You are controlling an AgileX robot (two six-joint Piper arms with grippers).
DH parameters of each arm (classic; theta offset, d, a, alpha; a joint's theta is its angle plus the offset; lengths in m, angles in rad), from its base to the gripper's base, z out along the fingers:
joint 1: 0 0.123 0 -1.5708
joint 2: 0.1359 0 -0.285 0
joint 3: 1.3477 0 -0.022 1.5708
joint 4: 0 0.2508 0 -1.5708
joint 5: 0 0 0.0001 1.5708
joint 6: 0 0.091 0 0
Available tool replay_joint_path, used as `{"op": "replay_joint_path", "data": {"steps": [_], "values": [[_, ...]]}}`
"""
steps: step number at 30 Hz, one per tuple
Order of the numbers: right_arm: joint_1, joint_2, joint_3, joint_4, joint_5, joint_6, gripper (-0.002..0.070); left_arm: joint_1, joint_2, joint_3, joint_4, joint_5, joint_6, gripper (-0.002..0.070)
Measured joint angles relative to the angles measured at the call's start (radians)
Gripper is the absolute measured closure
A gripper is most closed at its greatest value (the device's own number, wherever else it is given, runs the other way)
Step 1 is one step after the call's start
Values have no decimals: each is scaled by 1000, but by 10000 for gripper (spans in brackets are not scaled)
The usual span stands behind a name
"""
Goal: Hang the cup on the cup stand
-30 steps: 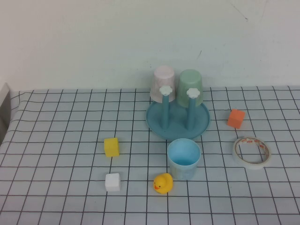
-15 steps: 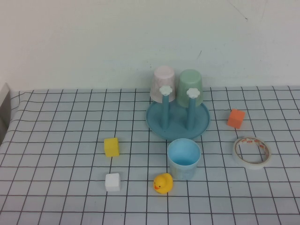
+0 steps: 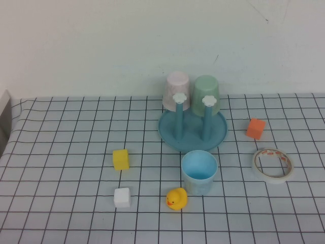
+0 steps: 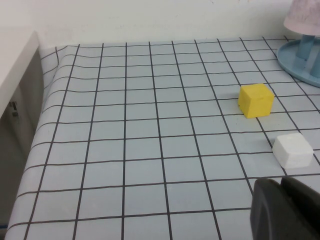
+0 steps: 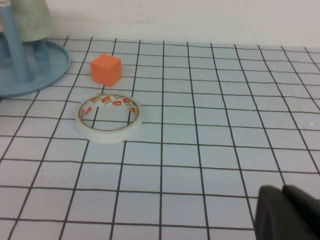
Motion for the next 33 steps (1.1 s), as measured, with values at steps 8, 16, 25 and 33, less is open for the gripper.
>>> {"op": "replay_joint_path", "data": {"steps": [8, 16, 25, 33], "values": [[0, 0, 0, 0, 0, 0, 678, 0, 0, 0, 0, 0, 1, 677], [0, 0, 0, 0, 0, -14, 678, 0, 0, 0, 0, 0, 1, 677], [0, 0, 0, 0, 0, -15, 678, 0, 0, 0, 0, 0, 1, 677], [0, 0, 0, 0, 0, -16, 678, 0, 0, 0, 0, 0, 1, 677]]}}
